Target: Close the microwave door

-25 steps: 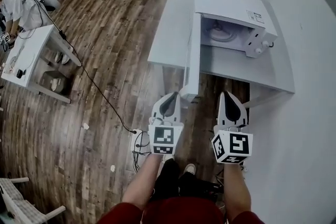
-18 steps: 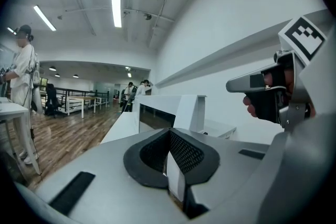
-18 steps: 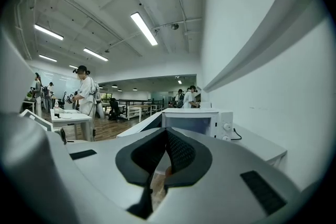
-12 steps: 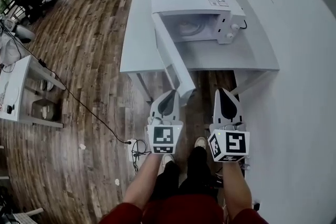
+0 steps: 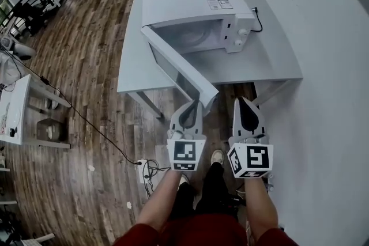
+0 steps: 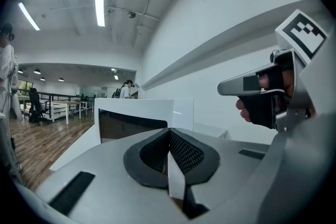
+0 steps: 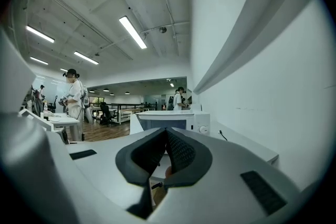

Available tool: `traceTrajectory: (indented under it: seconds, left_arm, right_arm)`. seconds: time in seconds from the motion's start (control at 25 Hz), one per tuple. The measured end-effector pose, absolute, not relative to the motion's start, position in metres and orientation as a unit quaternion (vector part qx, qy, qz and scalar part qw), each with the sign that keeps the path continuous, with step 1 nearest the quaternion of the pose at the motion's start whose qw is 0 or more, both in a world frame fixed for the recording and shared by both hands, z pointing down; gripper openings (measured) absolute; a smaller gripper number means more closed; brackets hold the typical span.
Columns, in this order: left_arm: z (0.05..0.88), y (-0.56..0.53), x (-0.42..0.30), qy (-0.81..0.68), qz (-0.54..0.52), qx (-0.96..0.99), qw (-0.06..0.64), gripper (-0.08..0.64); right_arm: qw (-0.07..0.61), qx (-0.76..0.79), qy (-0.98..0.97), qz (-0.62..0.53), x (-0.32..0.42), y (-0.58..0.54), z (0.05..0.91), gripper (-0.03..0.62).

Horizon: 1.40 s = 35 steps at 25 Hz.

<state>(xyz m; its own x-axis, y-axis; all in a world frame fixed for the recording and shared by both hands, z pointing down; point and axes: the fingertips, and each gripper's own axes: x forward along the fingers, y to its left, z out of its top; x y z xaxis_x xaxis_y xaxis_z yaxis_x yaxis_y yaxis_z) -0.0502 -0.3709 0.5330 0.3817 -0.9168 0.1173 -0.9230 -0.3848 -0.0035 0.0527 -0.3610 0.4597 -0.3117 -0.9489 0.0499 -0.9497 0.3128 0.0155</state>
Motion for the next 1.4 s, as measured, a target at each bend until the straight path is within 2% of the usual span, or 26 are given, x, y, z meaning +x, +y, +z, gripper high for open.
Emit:
traceTrajectory:
  seconds: [0.56, 1.4]
  left_arm:
    - [0.527, -0.467, 0.029, -0.563, 0.046, 0.825, 0.03, 0.026]
    - [0.54, -0.614, 0.069, -0.587, 0.069, 0.806, 0.023, 0.026]
  right_arm:
    - [0.036, 0.567, -0.823, 0.014, 0.123, -0.441, 0.464, 0.027]
    - [0.034, 0.553, -0.832, 0.025, 0.181, -0.552, 0.474, 0.027]
